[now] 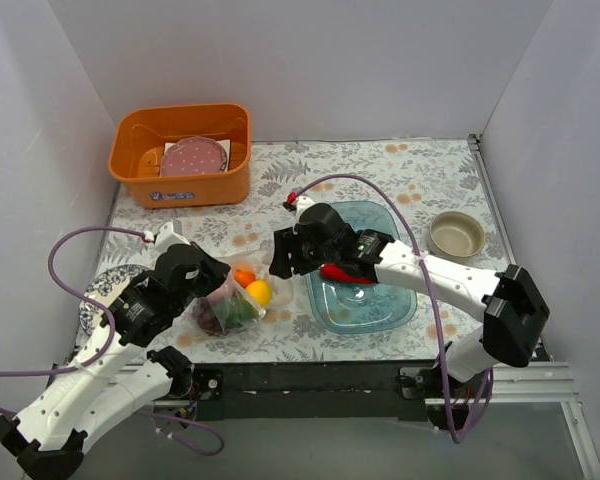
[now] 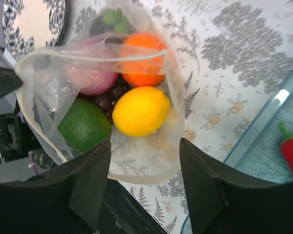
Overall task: Place the food in the zip-top bag and seal the zipper
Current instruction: Adjust the zipper food storage bag at the center of the board, then pick up the fake vegetable from the bin.
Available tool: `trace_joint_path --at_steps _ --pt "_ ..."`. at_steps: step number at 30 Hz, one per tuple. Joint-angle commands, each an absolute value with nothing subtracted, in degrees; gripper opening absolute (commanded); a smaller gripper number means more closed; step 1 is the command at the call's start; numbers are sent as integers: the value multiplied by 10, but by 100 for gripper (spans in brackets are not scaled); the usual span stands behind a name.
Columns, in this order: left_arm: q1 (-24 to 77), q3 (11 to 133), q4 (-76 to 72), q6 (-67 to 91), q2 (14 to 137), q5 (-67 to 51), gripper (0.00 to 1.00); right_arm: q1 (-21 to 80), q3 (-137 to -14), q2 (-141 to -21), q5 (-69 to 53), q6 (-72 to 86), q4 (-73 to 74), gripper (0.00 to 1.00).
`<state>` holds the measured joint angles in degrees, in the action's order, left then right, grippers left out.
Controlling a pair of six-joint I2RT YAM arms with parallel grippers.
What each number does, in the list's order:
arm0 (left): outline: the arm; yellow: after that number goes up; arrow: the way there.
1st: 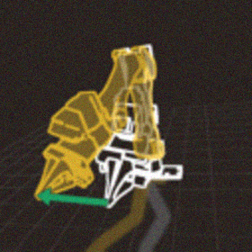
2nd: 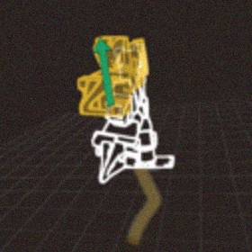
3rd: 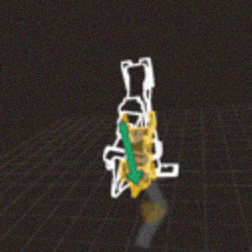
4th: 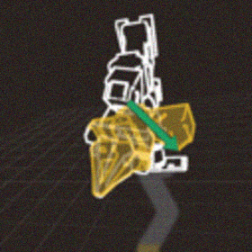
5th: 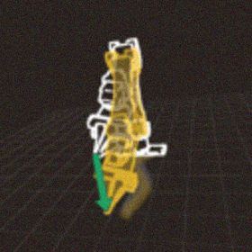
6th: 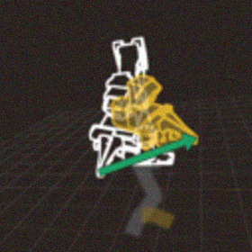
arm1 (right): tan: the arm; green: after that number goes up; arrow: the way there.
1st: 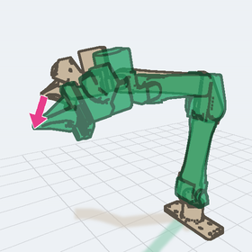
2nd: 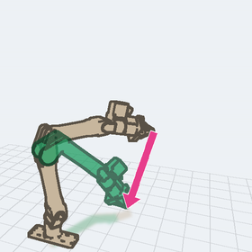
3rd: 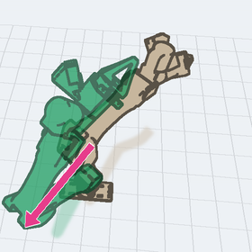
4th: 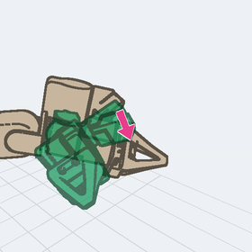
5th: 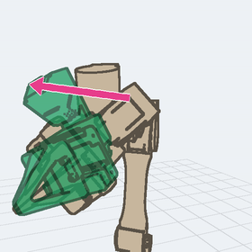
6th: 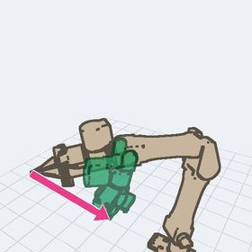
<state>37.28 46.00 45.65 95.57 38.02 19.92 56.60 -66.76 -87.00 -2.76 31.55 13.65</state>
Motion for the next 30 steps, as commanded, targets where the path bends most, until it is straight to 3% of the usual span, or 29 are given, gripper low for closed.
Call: trace_joint_path --at_steps 1,3,7,12,30 --pt "374 489 432 935 378 186 0 555 -694 -827 87 305 209 70" --pt "374 490 430 935 375 183 0 543 -673 -803 133 307 231 77" --pt "374 488 422 933 374 173 0 467 -615 -763 154 301 271 79" --pt "374 486 421 936 374 165 0 376 -551 -745 20 215 254 79" --pt "374 488 420 954 379 158 0 364 -553 -851 -37 109 273 69"
